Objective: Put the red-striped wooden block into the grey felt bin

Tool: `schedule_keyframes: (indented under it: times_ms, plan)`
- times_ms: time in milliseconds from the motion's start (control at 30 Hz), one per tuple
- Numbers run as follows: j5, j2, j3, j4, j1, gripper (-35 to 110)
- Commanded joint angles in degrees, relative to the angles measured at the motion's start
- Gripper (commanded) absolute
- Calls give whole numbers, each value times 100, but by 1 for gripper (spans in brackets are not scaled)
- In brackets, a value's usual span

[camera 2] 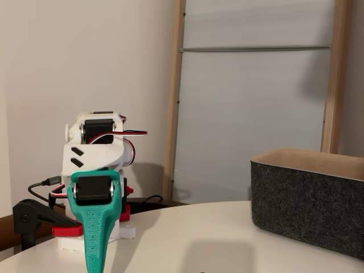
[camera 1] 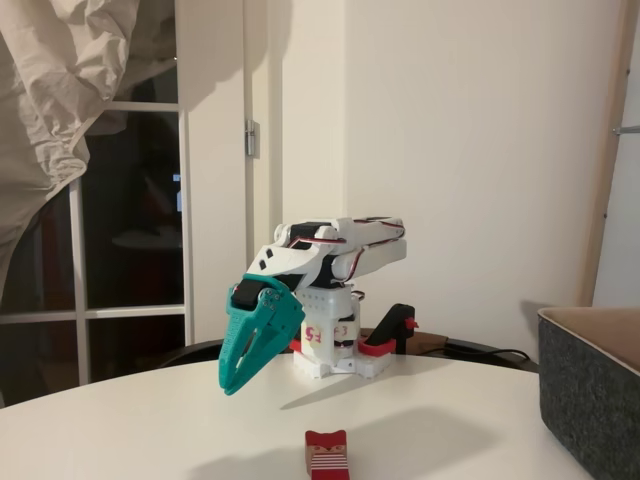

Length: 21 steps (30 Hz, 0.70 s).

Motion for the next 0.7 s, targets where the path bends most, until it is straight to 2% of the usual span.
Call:
schedule_keyframes:
  times_ms: [0, 533, 667]
  plan:
    - [70, 149, 70, 9, 62, 0]
    - [88, 141, -44, -26, 70, 5]
    - [149, 132, -343, -26, 70, 2]
